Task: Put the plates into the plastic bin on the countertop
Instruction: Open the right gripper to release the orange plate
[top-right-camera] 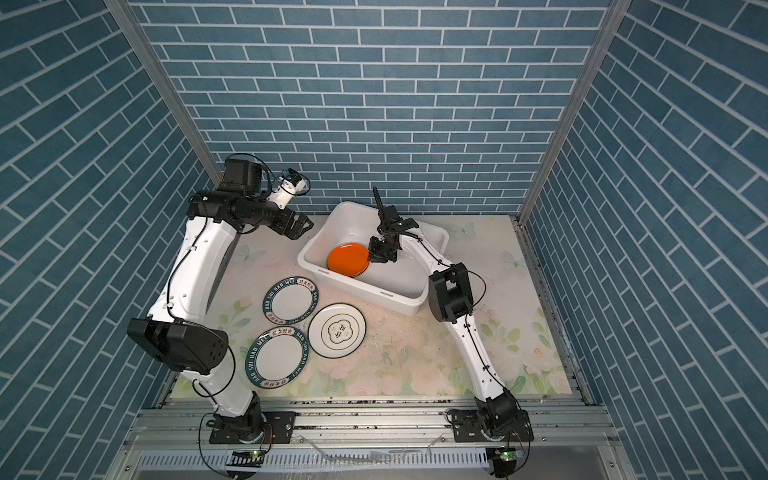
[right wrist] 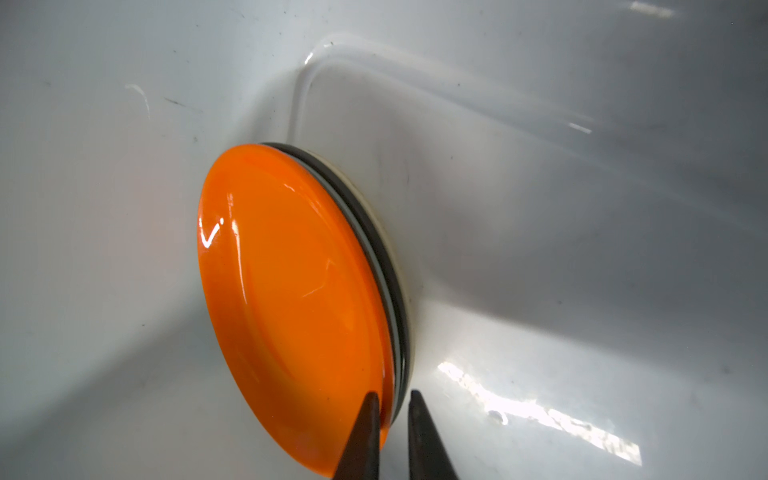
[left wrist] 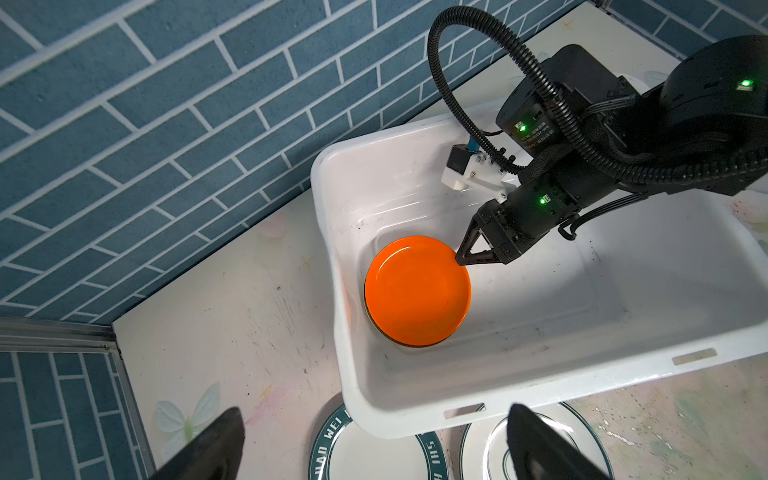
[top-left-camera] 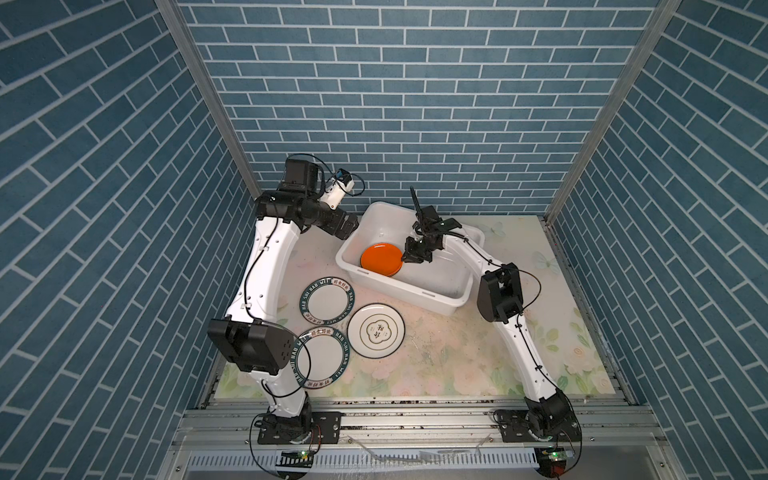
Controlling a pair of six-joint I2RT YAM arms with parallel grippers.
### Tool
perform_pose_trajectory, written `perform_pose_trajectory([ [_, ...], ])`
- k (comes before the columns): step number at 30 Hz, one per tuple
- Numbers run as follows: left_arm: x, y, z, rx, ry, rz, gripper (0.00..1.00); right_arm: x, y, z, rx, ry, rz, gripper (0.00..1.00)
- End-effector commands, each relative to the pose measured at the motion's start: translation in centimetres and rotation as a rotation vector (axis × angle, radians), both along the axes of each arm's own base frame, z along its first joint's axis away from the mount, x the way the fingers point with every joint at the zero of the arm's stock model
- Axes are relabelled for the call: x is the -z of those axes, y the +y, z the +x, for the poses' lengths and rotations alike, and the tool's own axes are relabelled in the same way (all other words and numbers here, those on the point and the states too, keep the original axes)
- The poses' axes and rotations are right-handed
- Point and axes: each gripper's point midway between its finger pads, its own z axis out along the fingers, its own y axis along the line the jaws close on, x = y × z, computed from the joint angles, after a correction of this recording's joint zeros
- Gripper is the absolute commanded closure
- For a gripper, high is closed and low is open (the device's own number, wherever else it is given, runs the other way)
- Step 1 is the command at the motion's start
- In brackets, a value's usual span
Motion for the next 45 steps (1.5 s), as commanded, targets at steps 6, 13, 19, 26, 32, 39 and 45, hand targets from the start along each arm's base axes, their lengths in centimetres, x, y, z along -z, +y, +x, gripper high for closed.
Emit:
perform_pose_trajectory([
  [6,0.4,0.1,-0.1,-0.003,0.017,-0.013,0.0,-0.4,0.5,-0.2,-0.013,-0.002,0.017,0.93],
  [13,0.5,0.0,0.0,-0.002,0.019,-0.016,0.0,0.0,0.8,-0.4,-0.017,0.014,0.029,0.94],
  [19,0.7,0.0,0.0,-0.002,0.026,-0.015,0.01,0.2,0.8,-0.6,-0.016,0.029,0.033,0.94],
  [26,0.9,0.0,-0.1,-0.002,0.029,-0.016,0.0,0.7,1.0,-0.7,-0.015,0.051,0.044,0.94],
  [32,1.0,0.0,-0.2,0.001,0.034,-0.017,0.01,0.7,1.2,-0.8,-0.015,0.055,0.049,0.93],
  [39,0.6,0.0,-0.3,-0.001,0.024,-0.018,0.01,-1.2,0.5,0.0,-0.009,-0.024,0.019,0.89],
  [45,-0.1,0.1,-0.3,-0.003,0.007,-0.018,0.0,-4.9,-0.3,1.3,0.009,-0.136,0.013,0.85],
])
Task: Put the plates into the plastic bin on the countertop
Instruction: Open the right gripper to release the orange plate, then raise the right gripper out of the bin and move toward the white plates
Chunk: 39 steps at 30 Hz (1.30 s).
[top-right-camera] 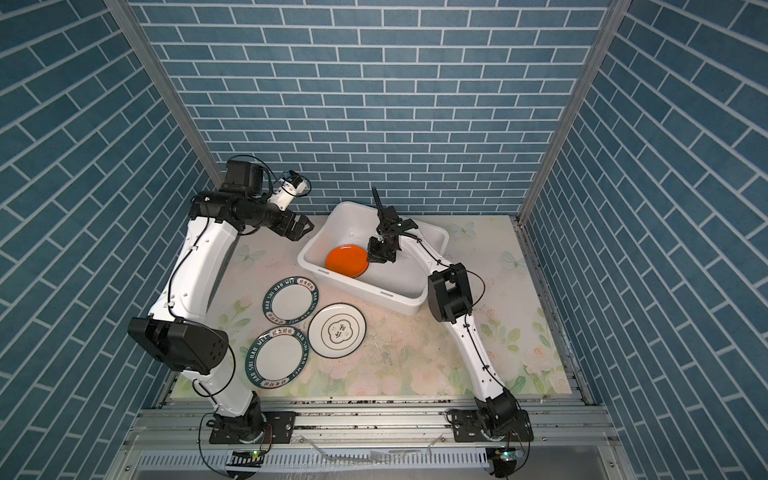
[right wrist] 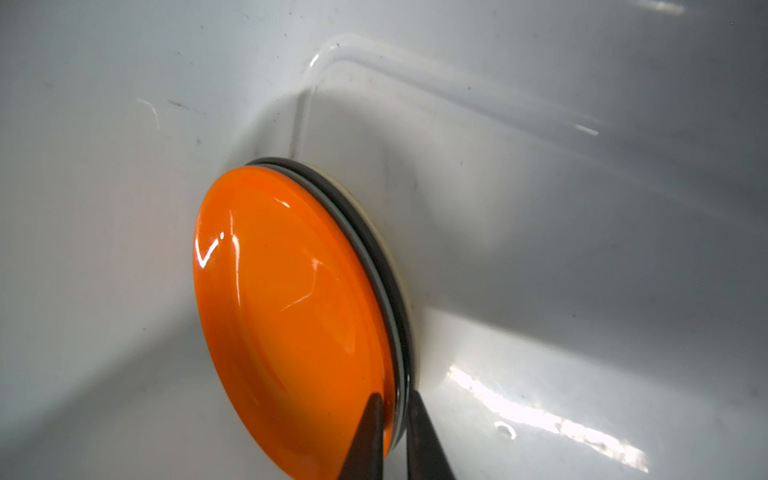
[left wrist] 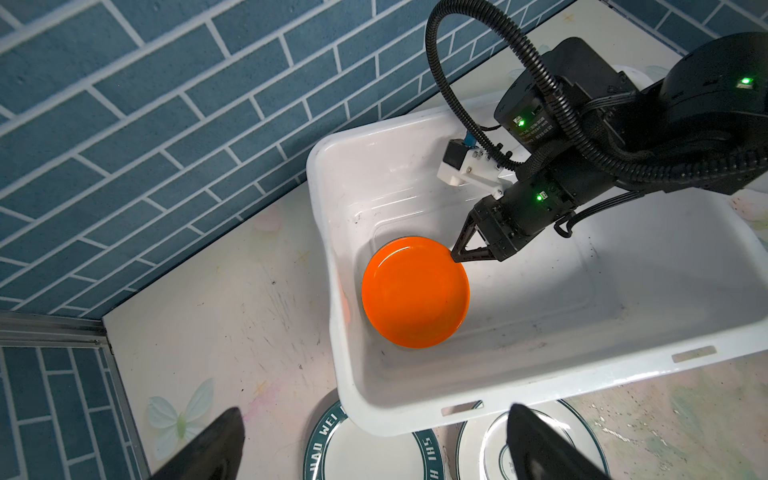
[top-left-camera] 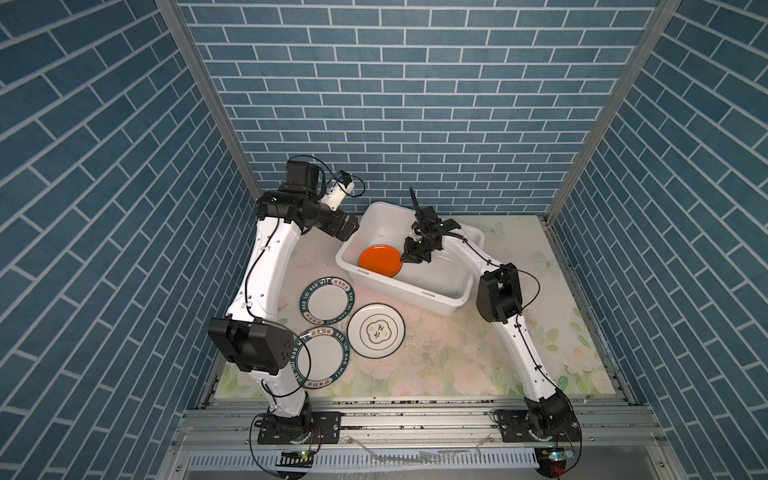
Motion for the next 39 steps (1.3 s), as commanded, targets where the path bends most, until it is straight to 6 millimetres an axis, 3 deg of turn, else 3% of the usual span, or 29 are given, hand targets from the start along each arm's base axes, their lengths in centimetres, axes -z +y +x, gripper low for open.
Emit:
perform_pose_trajectory([
  [1,-0.9,0.1,-0.2,0.002,-0.017,-0.013,0.01,-5.9,-0.8,1.2,0.009,-0.142,0.009,0.85],
  [7,-1.6,0.2,-0.2,-0.003,-0.029,-0.011,0.0,-11.3,-2.5,2.0,0.039,-0.251,0.021,0.81],
  [11,-2.0,0.3,-0.3,-0.014,-0.033,-0.014,0.01,-15.1,-3.7,1.1,0.033,-0.297,0.04,0.78],
  [16,-2.0,0.0,-0.7,-0.007,-0.012,-0.036,0.0,-17.6,-5.3,-1.9,0.009,-0.257,0.043,0.74],
  [23,-2.0,-0.7,-1.1,0.013,0.021,-0.075,0.0,-21.6,-7.4,-8.3,-0.01,-0.233,0.104,0.71],
  [28,-2.0,-1.2,-0.9,-0.011,0.043,-0.128,0.0,-22.3,-9.3,-13.9,-0.042,-0.216,0.059,0.71],
  [33,-1.8,-1.6,-0.5,-0.017,0.066,-0.159,0.01,-22.3,-9.2,-18.7,-0.09,-0.206,0.084,0.71],
  [39,-0.7,-0.9,-0.2,-0.011,0.094,-0.088,0.05,-19.5,-7.7,-23.1,-0.148,-0.256,0.063,0.68],
])
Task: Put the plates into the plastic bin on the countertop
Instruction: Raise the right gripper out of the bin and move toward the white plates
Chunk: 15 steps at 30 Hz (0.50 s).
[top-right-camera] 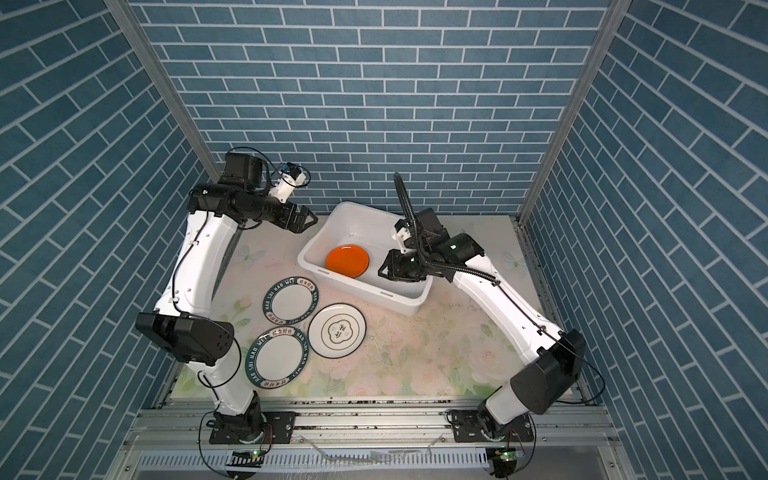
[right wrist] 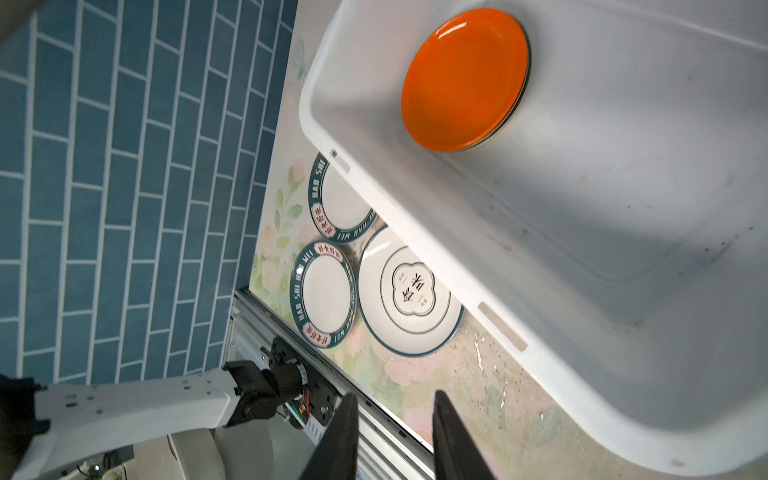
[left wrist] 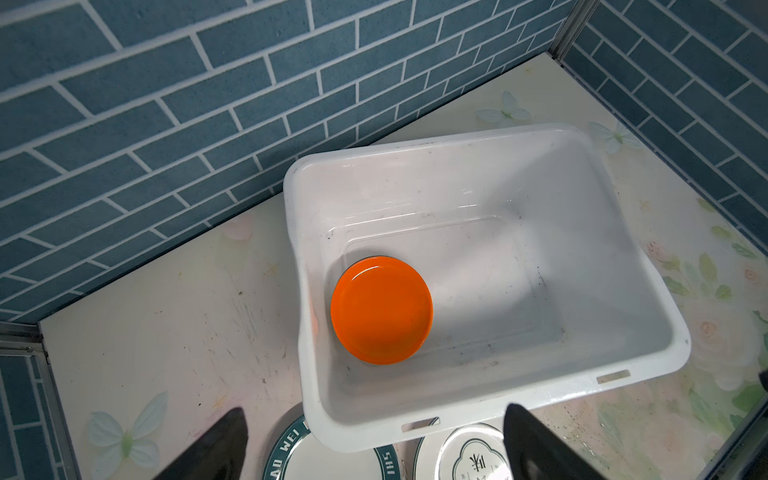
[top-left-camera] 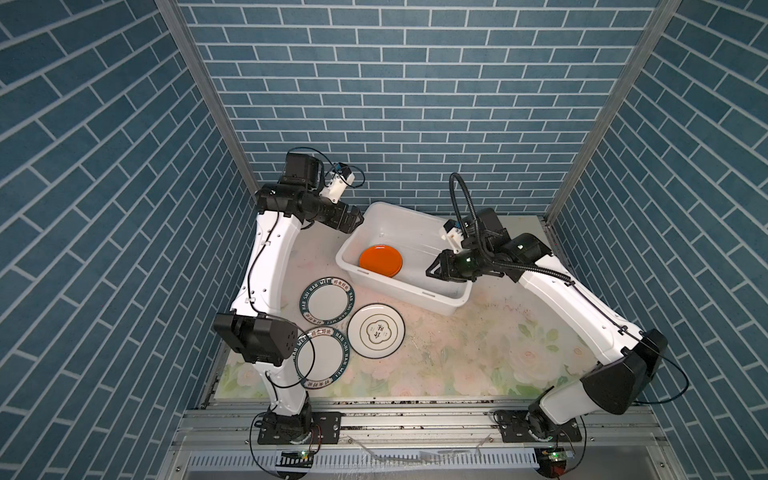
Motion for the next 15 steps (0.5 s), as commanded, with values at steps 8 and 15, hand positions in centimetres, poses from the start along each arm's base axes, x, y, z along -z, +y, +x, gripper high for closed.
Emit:
perform_pose_trajectory([
  [8,0.8,0.5,-2.6,-0.006,0.042,-0.001,0.08,5.8,2.0,-4.2,-0.002,-0.114,0.041,0.67],
  [15,0.4,1.0,-4.7,-0.047,0.003,-0.034,0.08,10.7,2.7,-6.3,-0.016,-0.094,0.038,0.67],
])
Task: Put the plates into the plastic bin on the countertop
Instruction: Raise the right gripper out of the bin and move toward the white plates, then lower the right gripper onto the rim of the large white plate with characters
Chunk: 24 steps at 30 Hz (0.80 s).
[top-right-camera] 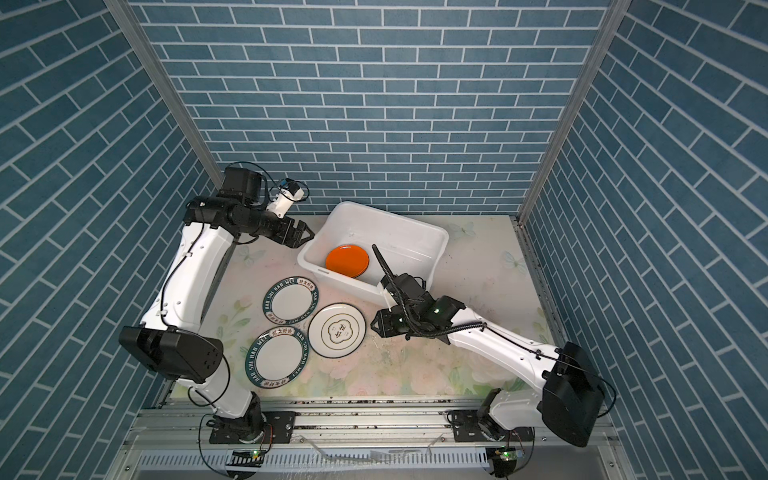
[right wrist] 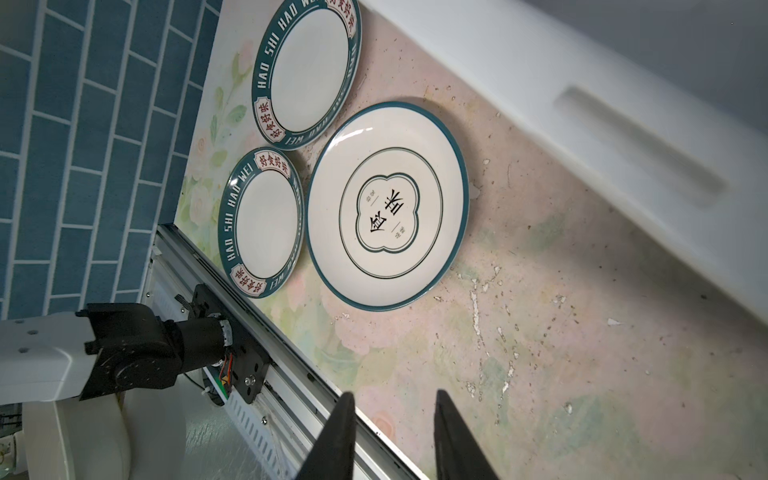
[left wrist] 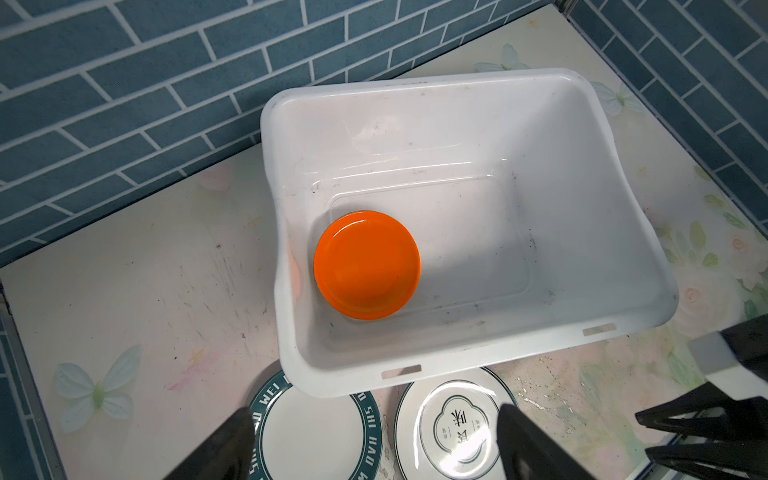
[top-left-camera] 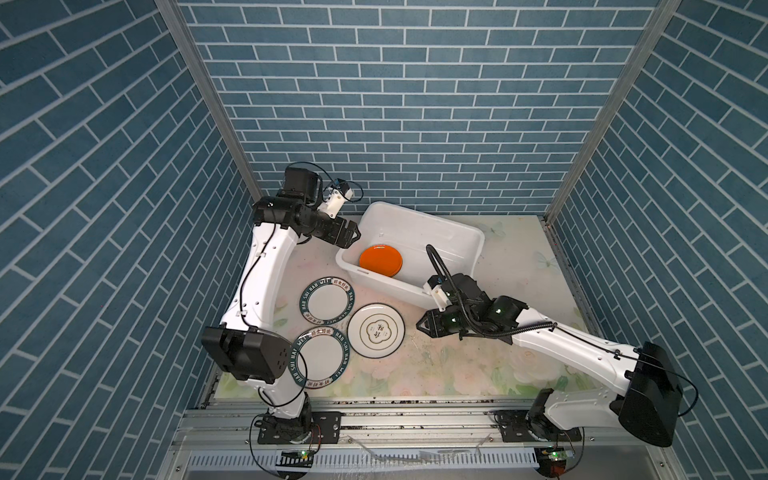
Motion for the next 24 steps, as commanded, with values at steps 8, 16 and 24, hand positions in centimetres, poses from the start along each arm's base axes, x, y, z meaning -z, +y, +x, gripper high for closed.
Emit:
perform_pose_trajectory([
  [8,-1.3,0.0,-4.0,0.029,-0.102,-0.047,0.05,3.0,3.3,-0.5,0.029,-0.049,0.069,0.64],
  [16,-0.9,-0.7,-6.2,0.045,-0.111,-0.122,0.03,6.4,4.4,0.3,0.126,-0.107,-0.007,0.64],
  [24,-0.1,-1.2,-7.0,0.073,-0.117,-0.154,0.03,9.2,4.1,1.4,0.262,-0.122,-0.016,0.63],
])
